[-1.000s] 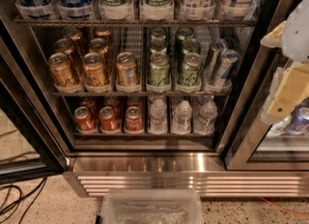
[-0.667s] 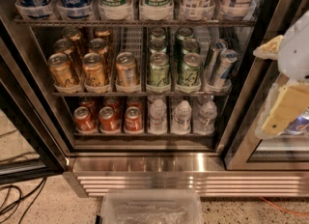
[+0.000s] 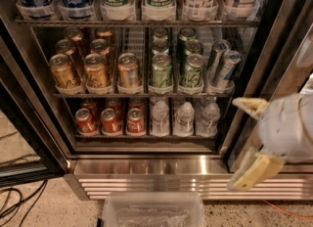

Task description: Pick coke can from bottom shelf of fridge

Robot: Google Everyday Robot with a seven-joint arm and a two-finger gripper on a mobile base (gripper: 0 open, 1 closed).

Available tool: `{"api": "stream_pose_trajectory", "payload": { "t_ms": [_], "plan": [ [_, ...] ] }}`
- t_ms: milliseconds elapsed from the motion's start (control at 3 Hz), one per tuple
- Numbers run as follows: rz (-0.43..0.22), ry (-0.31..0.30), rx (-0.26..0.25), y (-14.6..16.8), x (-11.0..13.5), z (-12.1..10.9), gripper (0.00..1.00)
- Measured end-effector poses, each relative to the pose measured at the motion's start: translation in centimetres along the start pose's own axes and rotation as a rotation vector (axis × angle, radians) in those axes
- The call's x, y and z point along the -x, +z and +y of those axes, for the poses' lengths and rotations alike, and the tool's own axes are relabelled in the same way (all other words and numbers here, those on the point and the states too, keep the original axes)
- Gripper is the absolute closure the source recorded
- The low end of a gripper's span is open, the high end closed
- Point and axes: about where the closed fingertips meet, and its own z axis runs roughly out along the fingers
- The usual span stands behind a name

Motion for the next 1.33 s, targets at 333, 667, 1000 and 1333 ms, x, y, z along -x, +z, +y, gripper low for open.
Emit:
{"api": "stream_pose_trajectory", "payload": {
  "t_ms": [333, 667, 1000, 1333],
  "plan": [
    [-0.111, 0.037, -0.024, 4.6, -1.4, 3.8, 0.00],
    [-0.199, 0.084, -0.057, 9.3, -2.0, 7.7, 0.00],
    [-0.305, 0.170, -0.085, 13.7, -1.3, 10.3, 0.00],
    [-0.452, 0.282, -0.101, 17.2, 0.3, 10.6, 0.00]
  ]
}}
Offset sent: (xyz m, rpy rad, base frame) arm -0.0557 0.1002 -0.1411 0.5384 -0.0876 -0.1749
